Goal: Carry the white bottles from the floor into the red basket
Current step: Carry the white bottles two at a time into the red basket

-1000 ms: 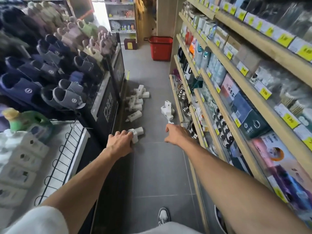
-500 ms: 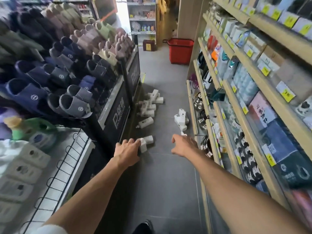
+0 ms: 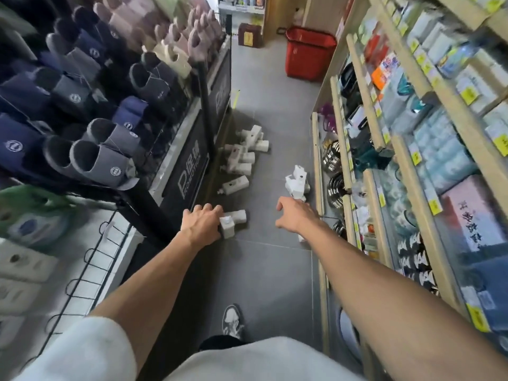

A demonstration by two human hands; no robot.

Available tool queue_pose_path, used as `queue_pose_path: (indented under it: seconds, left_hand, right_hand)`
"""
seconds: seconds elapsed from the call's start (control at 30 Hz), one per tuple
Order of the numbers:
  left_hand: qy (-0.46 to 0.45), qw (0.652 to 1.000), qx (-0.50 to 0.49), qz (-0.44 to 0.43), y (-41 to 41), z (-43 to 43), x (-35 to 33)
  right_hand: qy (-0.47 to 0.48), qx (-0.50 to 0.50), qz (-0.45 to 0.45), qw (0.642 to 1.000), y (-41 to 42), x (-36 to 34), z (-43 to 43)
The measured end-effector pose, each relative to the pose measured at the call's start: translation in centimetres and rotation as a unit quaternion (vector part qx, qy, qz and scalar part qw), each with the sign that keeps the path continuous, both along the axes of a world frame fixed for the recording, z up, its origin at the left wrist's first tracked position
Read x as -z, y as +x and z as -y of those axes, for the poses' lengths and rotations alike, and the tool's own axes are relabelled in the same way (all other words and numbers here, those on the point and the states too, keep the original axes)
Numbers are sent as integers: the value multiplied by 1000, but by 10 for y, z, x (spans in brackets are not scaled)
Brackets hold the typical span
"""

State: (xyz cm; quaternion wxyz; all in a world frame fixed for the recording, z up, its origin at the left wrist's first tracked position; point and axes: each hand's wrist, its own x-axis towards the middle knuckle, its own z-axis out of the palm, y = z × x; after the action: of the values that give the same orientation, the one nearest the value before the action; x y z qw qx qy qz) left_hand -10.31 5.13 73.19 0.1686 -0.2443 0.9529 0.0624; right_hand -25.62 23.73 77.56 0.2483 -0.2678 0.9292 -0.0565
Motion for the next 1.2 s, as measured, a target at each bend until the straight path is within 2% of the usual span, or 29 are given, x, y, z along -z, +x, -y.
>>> queue_pose_path:
  seconds: [0.33,0.53,0.9,1.2]
  left_hand:
    - [8,999,-10,38,-67,58,13]
    - [32,997,-33,66,-112,71,37]
    - [61,985,-135,92,-197,97,59]
    - [93,969,-211,83,-235,125,103]
  right_hand:
    - [11,3,40,999,-67,28,66]
    - [28,-33,60,997,-124,53,95]
    - [57,-116,86,988,-249,81,157]
    - [86,-152,97,980,-293,135,204]
